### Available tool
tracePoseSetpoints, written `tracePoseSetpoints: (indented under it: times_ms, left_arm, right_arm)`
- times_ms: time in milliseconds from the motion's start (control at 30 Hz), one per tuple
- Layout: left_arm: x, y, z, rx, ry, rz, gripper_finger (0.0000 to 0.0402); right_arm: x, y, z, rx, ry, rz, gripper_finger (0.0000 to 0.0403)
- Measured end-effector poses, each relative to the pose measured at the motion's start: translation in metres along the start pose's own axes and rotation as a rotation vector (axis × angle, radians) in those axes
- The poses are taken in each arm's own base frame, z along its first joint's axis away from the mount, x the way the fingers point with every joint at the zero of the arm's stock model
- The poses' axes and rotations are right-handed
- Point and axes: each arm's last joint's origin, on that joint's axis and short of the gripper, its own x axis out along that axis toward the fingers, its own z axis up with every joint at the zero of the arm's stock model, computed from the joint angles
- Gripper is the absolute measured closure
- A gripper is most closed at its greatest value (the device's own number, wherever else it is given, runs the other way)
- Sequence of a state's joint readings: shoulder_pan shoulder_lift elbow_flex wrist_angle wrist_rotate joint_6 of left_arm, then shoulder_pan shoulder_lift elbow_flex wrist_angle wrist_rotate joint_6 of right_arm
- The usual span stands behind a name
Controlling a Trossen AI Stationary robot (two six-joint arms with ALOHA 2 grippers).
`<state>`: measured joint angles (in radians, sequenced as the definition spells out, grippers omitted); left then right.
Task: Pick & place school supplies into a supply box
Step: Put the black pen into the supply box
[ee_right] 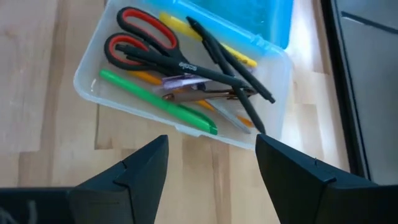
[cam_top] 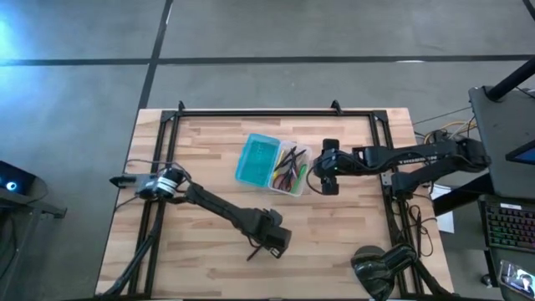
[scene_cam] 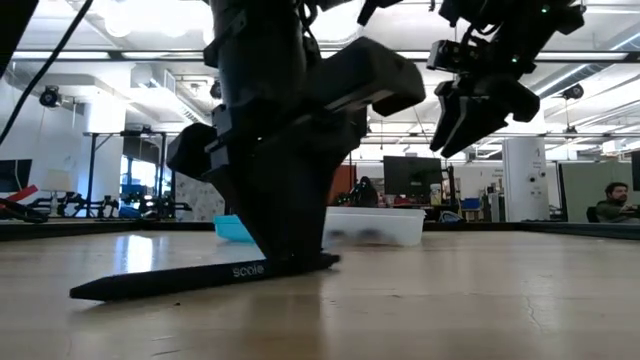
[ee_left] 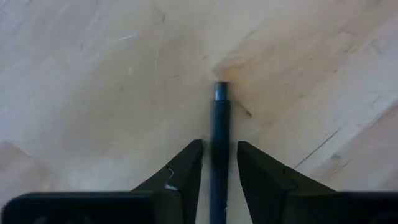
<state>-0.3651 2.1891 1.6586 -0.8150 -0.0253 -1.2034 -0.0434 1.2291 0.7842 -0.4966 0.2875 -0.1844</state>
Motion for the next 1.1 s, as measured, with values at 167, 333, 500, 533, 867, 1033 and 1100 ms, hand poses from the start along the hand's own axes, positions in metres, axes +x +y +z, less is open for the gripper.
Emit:
tracePoseSetpoints:
  times_ms: [167,333,500,533,867,1033,1100]
  left_arm:
    - [0.007,0.011,0.013,0.031,0.038,0.014,0.0382]
    - [0.003,0.023,0.039,0.027,0.094,-0.032,0.039]
    - [-0.027,0.037,0.075,-0.044,-0.064,-0.087,0.0393]
    - [-0.04,0.042,0.084,-0.075,-0.103,-0.098,0.0393]
    - [-0.129,0.1,0.174,-0.281,-0.522,-0.254,0.0394]
    - [-0.109,0.128,0.211,-0.267,-0.525,-0.205,0.0395]
    - [-0.097,0.136,0.223,-0.266,-0.489,-0.216,0.0394]
  right_arm:
    - [-0.004,-0.004,-0.007,0.008,0.011,-0.011,0.017]
    - [-0.008,-0.008,-0.013,0.03,0.01,-0.033,0.017]
    - [-0.019,-0.014,-0.022,0.088,-0.027,-0.067,0.017]
    - [-0.022,-0.015,-0.024,0.105,-0.036,-0.071,0.0171]
    - [-0.047,-0.022,-0.04,0.208,-0.136,-0.186,0.0172]
    - [-0.044,-0.02,-0.045,0.222,-0.12,-0.183,0.0172]
    - [-0.042,-0.019,-0.047,0.228,-0.109,-0.18,0.0172]
